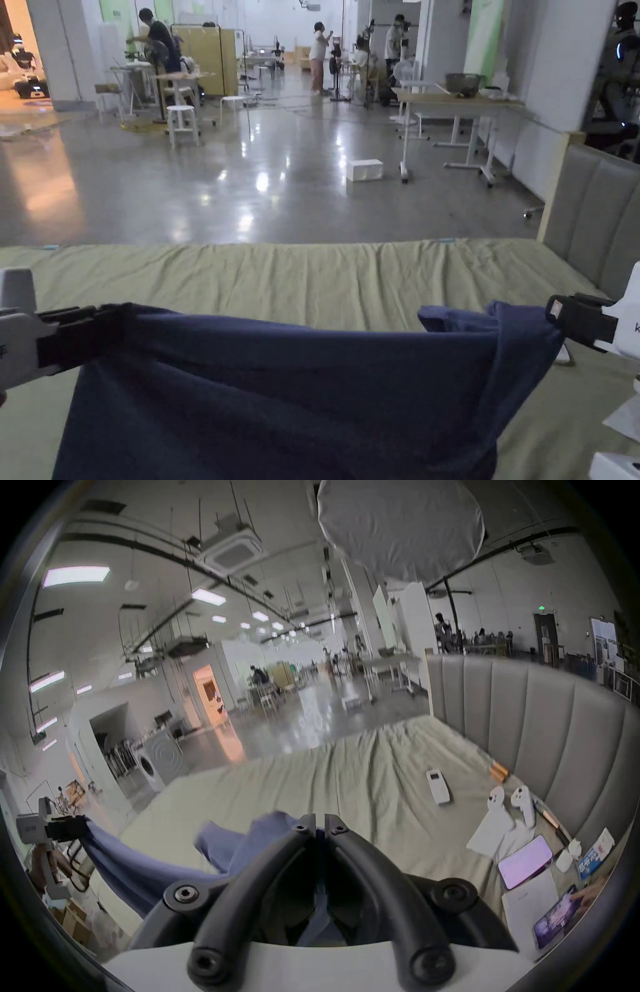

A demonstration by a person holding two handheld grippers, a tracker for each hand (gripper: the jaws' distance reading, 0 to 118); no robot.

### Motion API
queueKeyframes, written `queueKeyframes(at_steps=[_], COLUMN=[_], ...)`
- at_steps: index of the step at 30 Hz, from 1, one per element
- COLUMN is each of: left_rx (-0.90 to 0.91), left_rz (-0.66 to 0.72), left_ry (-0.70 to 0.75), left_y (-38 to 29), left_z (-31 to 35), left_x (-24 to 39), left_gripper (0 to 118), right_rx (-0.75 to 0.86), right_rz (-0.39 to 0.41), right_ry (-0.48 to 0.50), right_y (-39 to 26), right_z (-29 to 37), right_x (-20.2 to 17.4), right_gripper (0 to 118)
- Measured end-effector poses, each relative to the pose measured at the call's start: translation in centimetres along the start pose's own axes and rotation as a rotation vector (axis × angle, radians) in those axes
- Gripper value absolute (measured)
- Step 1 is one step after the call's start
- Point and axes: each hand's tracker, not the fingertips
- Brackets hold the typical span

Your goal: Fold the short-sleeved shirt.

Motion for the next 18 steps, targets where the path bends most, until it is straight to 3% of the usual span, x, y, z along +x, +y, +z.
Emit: queueKeyframes(at_steps=[7,11,18], left_rx=[0.188,0.27,0.314], left_rz=[-0.035,-0.063,-0.073], left_ry=[0.042,0.068,0.104], left_y=[7.0,10.2,14.0], left_z=[6.2,8.0,9.0], left_x=[0.9,1.8,2.2], left_gripper=[9,9,9], right_rx=[0.177,0.237,0.325], right_rz=[-0.014,0.048,0.068], right_ry=[-0.01,-0.02,-0.054], right_y=[7.4,10.8,16.1], right_z=[4.1,5.4,7.0], right_x=[-3.3,-5.3,-7.3], right_gripper=[2,2,2])
